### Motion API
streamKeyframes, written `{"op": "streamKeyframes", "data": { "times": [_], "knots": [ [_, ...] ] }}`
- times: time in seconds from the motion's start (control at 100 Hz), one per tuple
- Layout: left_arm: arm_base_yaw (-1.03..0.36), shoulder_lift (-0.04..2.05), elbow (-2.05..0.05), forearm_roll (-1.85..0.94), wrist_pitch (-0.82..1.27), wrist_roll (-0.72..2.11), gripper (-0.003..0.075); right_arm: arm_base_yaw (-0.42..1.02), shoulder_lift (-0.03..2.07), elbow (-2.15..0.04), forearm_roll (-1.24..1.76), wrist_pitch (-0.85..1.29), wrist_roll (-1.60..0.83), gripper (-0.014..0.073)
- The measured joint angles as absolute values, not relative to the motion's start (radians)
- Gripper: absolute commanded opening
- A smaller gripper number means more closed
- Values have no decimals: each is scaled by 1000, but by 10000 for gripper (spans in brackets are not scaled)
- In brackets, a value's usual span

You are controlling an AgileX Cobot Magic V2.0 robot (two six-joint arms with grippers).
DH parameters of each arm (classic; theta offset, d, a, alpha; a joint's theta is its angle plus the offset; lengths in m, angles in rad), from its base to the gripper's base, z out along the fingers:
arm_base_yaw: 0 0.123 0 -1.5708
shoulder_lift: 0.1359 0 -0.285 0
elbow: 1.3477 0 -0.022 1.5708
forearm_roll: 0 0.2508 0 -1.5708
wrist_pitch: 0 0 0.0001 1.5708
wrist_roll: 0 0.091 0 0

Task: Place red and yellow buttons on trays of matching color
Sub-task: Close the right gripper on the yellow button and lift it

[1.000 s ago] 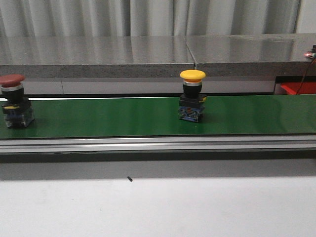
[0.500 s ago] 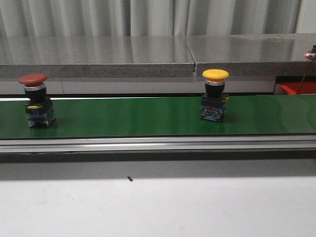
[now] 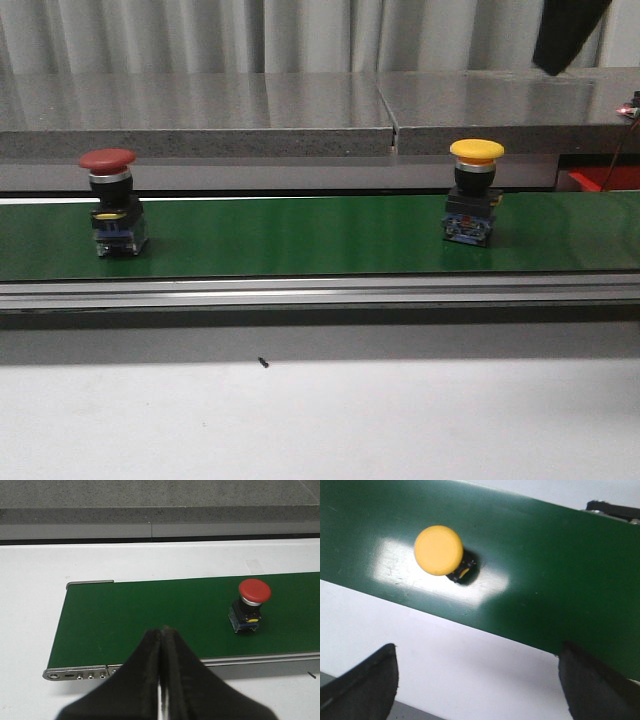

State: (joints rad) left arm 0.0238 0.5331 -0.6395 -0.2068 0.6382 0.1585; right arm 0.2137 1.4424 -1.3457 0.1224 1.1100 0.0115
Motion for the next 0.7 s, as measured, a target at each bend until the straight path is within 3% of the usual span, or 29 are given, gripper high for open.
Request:
{"op": "streamKeyframes", "data": {
  "times": [0.3,0.61,0.7],
  "knots": [
    [24,533,-639,-207,638,159,-20,214,1615,-1459,225,1146,11,645],
    [24,533,-639,-207,638,159,-20,214,1735,-1476,137,1050,38,643],
    [24,533,-639,-207,638,159,-20,214,1764,-1475,124,1032,44,591]
  ]
}}
